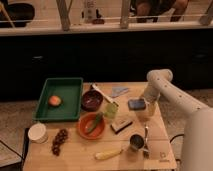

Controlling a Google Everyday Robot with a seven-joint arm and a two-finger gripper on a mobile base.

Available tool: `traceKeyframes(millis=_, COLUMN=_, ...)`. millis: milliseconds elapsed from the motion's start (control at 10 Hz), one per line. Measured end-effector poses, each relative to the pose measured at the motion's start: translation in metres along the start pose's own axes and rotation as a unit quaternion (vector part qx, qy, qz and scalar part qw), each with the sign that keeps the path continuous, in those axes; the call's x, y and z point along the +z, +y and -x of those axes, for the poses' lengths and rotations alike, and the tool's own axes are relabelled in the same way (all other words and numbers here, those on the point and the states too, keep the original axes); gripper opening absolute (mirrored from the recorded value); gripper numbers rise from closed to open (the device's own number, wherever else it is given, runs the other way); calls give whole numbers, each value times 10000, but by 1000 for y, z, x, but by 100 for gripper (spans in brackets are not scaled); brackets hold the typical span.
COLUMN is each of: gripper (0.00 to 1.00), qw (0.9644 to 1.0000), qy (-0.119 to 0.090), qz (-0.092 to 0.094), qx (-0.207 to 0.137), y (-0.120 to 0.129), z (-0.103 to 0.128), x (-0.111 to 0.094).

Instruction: Place sponge in metal cup

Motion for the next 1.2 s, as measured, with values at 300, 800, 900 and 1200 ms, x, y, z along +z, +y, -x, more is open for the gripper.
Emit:
traceKeyframes(millis=300, gripper=80, qw=10000, qy=-32, qz=-39, qx=1, y=1, z=3, x=-1)
traceKeyframes(millis=800, gripper=80, qw=9994, qy=-122, qz=-305, qx=-134, y=-4, z=19, x=-1)
traceKeyframes(millis=900, gripper=80, qw=9992, qy=-135, qz=-321, qx=-178, y=-5, z=23, x=1)
traceKeyframes(millis=1200, gripper=80, qw=9989, qy=-140, qz=-335, qx=-295, y=-10, z=35, x=5)
